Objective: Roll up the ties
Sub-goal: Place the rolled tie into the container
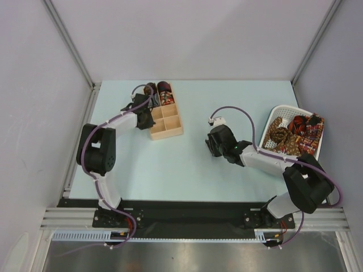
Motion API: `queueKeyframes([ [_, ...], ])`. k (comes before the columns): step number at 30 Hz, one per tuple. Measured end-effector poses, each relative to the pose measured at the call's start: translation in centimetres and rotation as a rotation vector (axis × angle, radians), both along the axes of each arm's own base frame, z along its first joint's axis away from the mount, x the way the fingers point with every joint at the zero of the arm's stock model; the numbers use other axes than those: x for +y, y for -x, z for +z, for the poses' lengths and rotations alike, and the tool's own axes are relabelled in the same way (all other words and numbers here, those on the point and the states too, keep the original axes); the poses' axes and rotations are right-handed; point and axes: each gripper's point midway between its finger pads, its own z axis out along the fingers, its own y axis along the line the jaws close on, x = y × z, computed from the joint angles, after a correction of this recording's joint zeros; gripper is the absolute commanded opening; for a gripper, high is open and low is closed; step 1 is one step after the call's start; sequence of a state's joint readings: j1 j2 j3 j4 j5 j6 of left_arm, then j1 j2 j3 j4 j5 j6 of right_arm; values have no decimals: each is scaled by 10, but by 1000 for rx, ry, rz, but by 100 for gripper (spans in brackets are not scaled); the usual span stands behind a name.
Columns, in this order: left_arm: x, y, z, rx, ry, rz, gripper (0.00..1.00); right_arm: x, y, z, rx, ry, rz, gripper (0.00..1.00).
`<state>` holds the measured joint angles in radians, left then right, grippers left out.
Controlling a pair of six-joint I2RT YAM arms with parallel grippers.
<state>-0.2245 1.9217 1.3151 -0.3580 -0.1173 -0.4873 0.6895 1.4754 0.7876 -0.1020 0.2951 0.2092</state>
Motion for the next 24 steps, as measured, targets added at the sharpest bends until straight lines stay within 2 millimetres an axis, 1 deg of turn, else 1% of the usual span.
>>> queueKeyframes([
  [2, -11, 14, -1, -6, 0, -28, 0, -2, -2, 8, -4, 11, -12, 19],
  [6, -39, 48, -1, 2, 19, -118, 0, -5, -11, 38, -42, 6, -43, 18],
  [8, -49, 60, -1, 10, 26, -152, 0, -6, -15, 53, -62, -5, -58, 18],
  [12, -64, 82, 1, 23, 21, -205, 2, -5, -21, 72, -72, -30, -78, 18],
  [15, -71, 100, 2, 27, 14, -237, 3, -3, -21, 81, -58, -34, -82, 18],
  [19, -78, 122, 3, 34, 6, -257, 4, 7, -30, 92, -34, -45, -88, 17],
  [21, -81, 131, 2, 34, 5, -256, 5, 12, -34, 93, -21, -52, -91, 17],
  [24, -87, 142, 1, 30, 0, -242, 5, 16, -33, 87, 18, -53, -93, 17],
])
